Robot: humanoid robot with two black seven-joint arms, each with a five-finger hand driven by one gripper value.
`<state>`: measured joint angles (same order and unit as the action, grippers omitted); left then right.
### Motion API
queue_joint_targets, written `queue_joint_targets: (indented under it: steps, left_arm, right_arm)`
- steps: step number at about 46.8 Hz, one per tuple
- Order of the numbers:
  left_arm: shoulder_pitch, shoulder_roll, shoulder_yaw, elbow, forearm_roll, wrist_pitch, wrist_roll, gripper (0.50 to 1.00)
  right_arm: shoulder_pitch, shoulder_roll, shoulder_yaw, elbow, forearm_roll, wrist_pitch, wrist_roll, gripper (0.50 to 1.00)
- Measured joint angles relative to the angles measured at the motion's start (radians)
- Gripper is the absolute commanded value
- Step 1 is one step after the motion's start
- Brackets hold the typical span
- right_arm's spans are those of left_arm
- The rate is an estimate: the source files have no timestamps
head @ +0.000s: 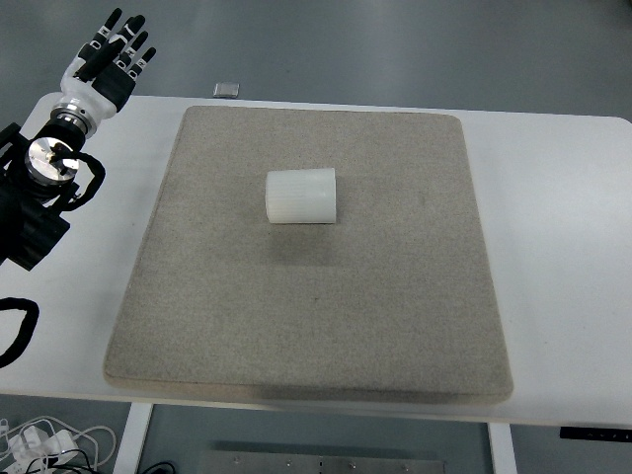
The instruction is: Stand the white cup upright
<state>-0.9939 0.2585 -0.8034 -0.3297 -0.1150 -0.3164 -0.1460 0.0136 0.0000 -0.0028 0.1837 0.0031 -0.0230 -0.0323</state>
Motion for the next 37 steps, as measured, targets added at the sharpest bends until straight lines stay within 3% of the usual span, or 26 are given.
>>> queue_joint_targets:
  steps: [12, 23, 29, 37]
  left_arm:
    - [-0.041, 0.048, 0.075, -0.073, 0.232, -0.059, -0.001, 0.996]
    - [-0.032, 0.117, 0.078, -0.295, 0.552, -0.059, 0.000, 0.992]
    - [-0.029, 0.153, 0.100, -0.420, 0.719, -0.053, 0.004, 0.947]
    - [-0.039, 0.191, 0.143, -0.566, 0.956, -0.041, 0.020, 0.956]
  right_arm:
    - [0.000, 0.000, 0.000, 0.000, 0.000, 0.000, 0.000, 0.952]
    - [0.000, 0.000, 0.000, 0.000, 0.000, 0.000, 0.000, 0.952]
    - [0.000, 0.000, 0.000, 0.000, 0.000, 0.000, 0.000, 0.952]
    - [0.000, 0.000, 0.000, 0.000, 0.000, 0.000, 0.000, 0.952]
